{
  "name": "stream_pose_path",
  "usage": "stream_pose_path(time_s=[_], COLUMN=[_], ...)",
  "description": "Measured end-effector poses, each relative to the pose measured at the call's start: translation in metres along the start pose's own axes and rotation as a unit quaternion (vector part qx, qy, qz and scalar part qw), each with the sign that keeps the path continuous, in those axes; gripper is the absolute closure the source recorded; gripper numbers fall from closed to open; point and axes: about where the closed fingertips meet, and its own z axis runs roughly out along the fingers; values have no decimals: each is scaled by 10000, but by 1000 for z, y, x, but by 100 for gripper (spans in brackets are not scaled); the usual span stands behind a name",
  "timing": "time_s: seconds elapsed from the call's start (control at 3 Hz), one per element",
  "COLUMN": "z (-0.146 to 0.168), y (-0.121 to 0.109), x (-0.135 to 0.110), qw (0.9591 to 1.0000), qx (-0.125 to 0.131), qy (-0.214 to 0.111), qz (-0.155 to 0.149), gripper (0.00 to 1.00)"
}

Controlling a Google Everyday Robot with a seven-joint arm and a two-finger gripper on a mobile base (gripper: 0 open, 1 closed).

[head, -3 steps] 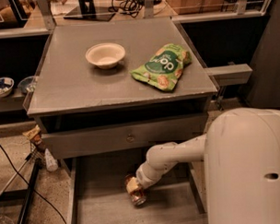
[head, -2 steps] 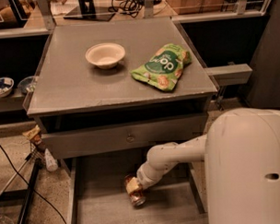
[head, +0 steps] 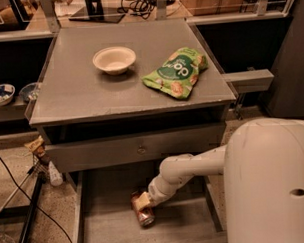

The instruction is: Pick coke can from middle drawer and place on counter

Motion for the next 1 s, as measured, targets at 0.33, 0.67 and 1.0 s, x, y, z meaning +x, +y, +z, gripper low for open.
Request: stream_pose_path(time_s=[0.33, 0.67, 1.0], z=[-10, -10, -10], y=[-1, -1, -1], x=[-2, -2, -2], qw=[10000, 10000, 10000], qx=[-5, -5, -5], qy=[-67, -67, -66], qz=[53, 53, 53], gripper=[100, 99, 77])
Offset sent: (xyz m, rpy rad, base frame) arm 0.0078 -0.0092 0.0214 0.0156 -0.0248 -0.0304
